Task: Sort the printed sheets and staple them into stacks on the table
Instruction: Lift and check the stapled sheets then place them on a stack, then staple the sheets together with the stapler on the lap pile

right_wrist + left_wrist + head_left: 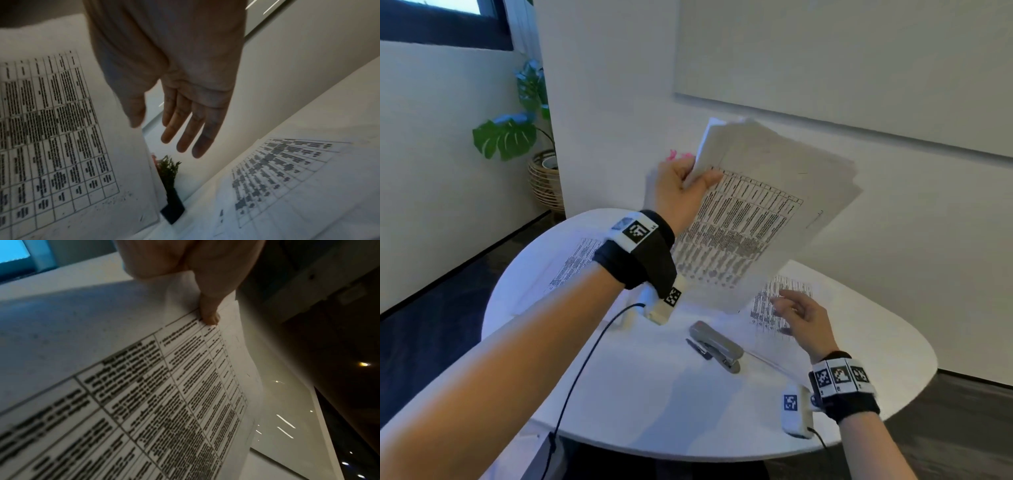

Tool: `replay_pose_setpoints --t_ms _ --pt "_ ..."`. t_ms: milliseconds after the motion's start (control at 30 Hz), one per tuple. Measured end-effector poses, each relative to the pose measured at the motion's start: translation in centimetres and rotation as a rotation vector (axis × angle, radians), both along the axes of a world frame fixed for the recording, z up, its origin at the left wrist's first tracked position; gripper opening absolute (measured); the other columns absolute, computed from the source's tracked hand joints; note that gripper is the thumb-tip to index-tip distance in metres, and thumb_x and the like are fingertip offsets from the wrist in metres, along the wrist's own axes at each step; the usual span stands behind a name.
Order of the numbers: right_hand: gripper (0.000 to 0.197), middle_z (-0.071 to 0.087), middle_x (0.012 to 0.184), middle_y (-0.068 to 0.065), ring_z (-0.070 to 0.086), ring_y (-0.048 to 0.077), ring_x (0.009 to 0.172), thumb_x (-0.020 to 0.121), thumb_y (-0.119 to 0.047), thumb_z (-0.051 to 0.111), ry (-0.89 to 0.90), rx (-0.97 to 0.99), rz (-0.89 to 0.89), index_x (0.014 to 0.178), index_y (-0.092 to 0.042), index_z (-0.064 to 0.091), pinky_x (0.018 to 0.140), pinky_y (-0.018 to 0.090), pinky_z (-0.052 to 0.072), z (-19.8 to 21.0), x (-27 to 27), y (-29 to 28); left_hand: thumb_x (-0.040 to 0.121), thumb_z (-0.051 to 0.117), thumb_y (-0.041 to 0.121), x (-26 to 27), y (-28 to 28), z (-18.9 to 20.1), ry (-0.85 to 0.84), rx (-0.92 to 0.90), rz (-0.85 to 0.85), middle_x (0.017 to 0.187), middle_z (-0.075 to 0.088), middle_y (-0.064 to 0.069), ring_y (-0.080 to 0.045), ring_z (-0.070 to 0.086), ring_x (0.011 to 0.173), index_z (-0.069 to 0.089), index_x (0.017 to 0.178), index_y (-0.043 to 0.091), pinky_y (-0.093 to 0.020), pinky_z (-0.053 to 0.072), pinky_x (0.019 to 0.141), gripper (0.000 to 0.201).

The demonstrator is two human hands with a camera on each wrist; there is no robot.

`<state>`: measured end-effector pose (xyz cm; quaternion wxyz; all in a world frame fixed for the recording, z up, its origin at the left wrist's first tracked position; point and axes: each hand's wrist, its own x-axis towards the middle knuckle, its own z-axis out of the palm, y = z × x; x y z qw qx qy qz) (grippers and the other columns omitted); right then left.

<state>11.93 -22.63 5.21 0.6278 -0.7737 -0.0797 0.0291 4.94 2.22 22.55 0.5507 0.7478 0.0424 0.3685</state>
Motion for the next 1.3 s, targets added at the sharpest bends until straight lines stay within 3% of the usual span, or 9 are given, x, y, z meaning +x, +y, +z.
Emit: replay_pose_setpoints --t_ms 167,367,500,600,733,833,1033,1133,1300 --pt "0.055 0.061 0.123 -0.008 0.059 0.011 0.110 0.078 -0.045 0.072 -0.029 0.125 0.086 0.125 -0.024 0.054 0.082 0.038 0.055 2.0 -1.5 2.5 0.089 0.064 0.017 -2.9 1.6 1.3 -0.058 0.116 0.013 0.064 0.055 -0.010 -0.014 0.041 0.057 0.065 0.075 0.025 -0.019 0.033 0.050 0.016" --pt "0.061 0.043 0.143 0.001 0.038 0.024 0.135 0.098 -0.054 0.028 0.225 0.563 0.121 0.147 -0.018 0.033 0.106 0.045 0.035 5.0 -1.9 5.0 0.092 0.060 0.016 -5.8 4.0 0.6 0.032 0.108 -0.086 0.086 0.068 -0.016 -0.023 0.060 0.082 0.066 0.089 0.017 -0.035 0.050 0.077 0.007" --pt "0.041 0.069 0.106 -0.003 0.064 0.018 0.097 0.097 -0.049 0.038 0.207 0.583 0.223 0.112 -0.020 0.062 0.083 0.043 0.048 6.4 -3.4 6.1 0.095 0.053 0.008 -6.7 5.0 -0.4 0.048 0.112 -0.109 0.084 0.064 0.007 0.002 0.064 0.074 0.057 0.093 0.026 -0.016 0.052 0.069 0.018" --pt "0.074 0.070 0.109 0.007 0.067 0.023 0.099 0.071 -0.076 0.048 0.343 0.755 0.294 0.110 -0.017 0.069 0.081 0.039 0.055 6.7 -4.1 6.1 0.098 0.046 0.004 -6.6 6.1 -1.9 0.060 0.097 -0.029 0.081 0.060 0.012 0.014 0.059 0.062 0.053 0.104 0.014 -0.006 0.047 0.059 0.014" --pt "0.042 0.074 0.092 0.005 0.071 0.014 0.082 0.095 -0.039 0.038 0.278 0.585 0.321 0.110 -0.011 0.065 0.064 0.028 0.058 5.9 -4.2 6.5 0.101 0.042 0.015 -6.0 8.1 -4.8 0.125 0.011 0.080 0.090 0.065 0.001 -0.007 0.064 0.077 0.053 0.121 0.009 -0.034 0.055 0.081 0.024" --pt "0.035 0.072 0.101 0.007 0.068 0.017 0.087 0.101 -0.029 0.036 0.229 0.463 0.290 0.115 -0.011 0.062 0.073 0.035 0.056 5.4 -4.1 7.1 0.102 0.039 0.021 -5.8 8.7 -6.7 0.153 -0.013 0.138 0.087 0.065 0.005 -0.012 0.064 0.079 0.048 0.136 0.014 -0.026 0.054 0.073 0.036" --pt "0.027 0.069 0.096 0.007 0.064 0.016 0.081 0.102 -0.023 0.040 0.114 0.399 0.022 0.108 -0.007 0.061 0.063 0.026 0.051 4.1 -2.4 6.8 0.101 0.041 0.020 -6.3 10.6 -8.3 0.122 -0.103 0.295 0.084 0.061 0.002 -0.019 0.060 0.081 0.057 0.098 0.022 -0.038 0.050 0.083 0.017" --pt "0.027 0.065 0.078 0.004 0.059 0.015 0.065 0.102 -0.021 0.041 0.133 0.403 -0.071 0.084 -0.014 0.061 0.058 0.025 0.049 3.5 -0.9 5.5 0.100 0.044 0.020 -6.8 12.3 -8.9 0.152 -0.164 0.338 0.101 0.064 -0.008 -0.020 0.060 0.089 0.057 0.110 0.016 -0.040 0.050 0.088 0.018" --pt "0.032 0.052 0.067 0.013 0.042 0.016 0.062 0.094 -0.022 0.045 0.135 0.217 -0.332 0.062 -0.018 0.050 0.063 0.026 0.036 2.5 3.0 3.0 0.098 0.048 0.024 -8.0 12.6 -9.4 0.207 -0.149 0.289 0.085 0.065 0.002 -0.020 0.064 0.081 0.058 0.088 0.025 -0.035 0.053 0.074 0.014"
